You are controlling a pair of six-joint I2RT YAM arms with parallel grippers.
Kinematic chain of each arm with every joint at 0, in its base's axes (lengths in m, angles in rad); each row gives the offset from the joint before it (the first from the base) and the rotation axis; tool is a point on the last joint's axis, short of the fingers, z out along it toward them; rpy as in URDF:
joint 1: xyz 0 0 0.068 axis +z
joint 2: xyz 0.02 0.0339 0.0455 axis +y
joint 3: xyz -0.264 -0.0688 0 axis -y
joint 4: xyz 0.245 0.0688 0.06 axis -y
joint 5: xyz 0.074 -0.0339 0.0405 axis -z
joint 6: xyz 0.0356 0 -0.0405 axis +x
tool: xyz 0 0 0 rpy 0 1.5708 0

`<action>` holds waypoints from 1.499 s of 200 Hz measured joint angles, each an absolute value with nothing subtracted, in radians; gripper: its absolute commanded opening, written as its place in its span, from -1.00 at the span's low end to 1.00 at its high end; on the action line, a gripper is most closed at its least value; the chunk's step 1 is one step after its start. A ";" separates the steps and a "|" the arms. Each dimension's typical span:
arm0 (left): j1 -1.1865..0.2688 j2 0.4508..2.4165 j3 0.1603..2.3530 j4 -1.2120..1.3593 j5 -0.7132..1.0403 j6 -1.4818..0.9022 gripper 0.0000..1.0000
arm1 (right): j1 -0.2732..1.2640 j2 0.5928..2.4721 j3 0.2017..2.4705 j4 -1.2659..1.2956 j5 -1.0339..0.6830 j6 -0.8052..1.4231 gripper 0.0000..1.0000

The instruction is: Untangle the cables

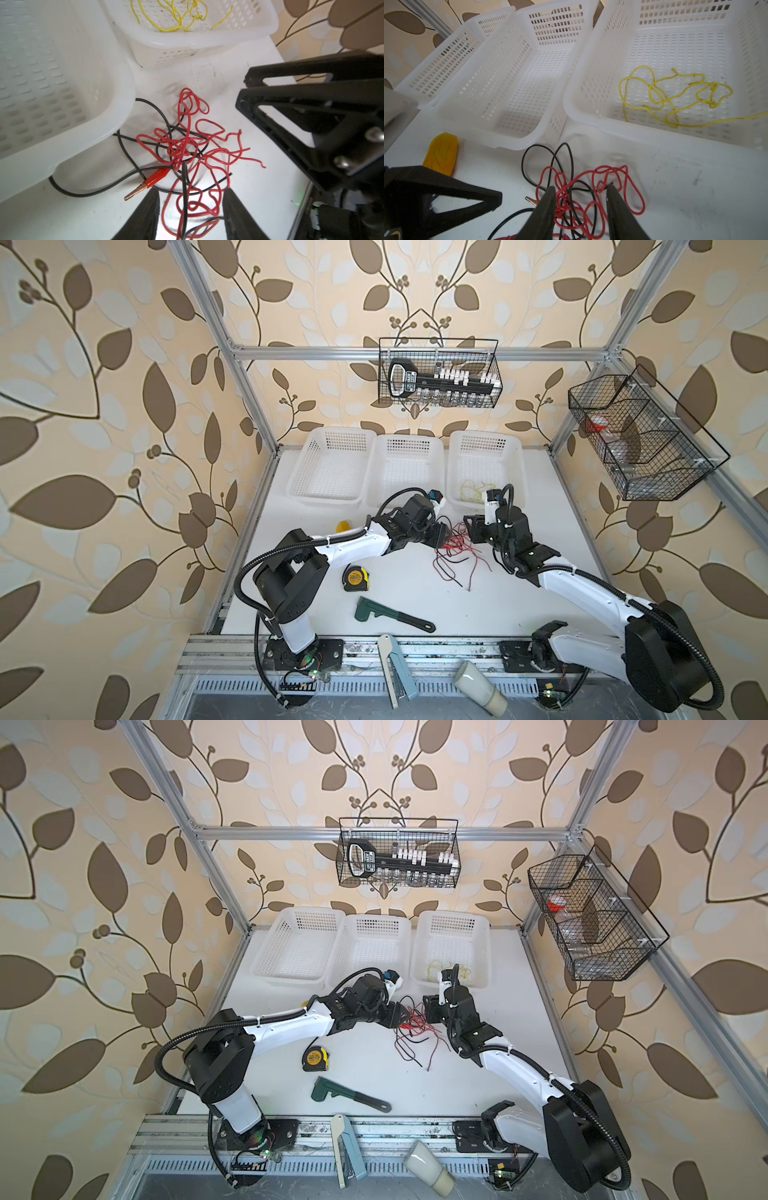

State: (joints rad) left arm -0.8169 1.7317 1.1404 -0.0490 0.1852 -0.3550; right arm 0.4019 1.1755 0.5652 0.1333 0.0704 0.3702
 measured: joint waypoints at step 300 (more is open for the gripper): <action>-0.846 1.298 1.048 0.059 0.139 -0.230 -1.00 | 0.391 1.200 0.538 0.162 0.040 0.381 -0.19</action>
State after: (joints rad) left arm -0.8459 1.2984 1.0481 0.0586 0.1387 -0.2302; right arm 0.3912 1.1999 0.5377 0.1616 0.0402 0.3805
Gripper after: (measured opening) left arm 0.053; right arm 0.406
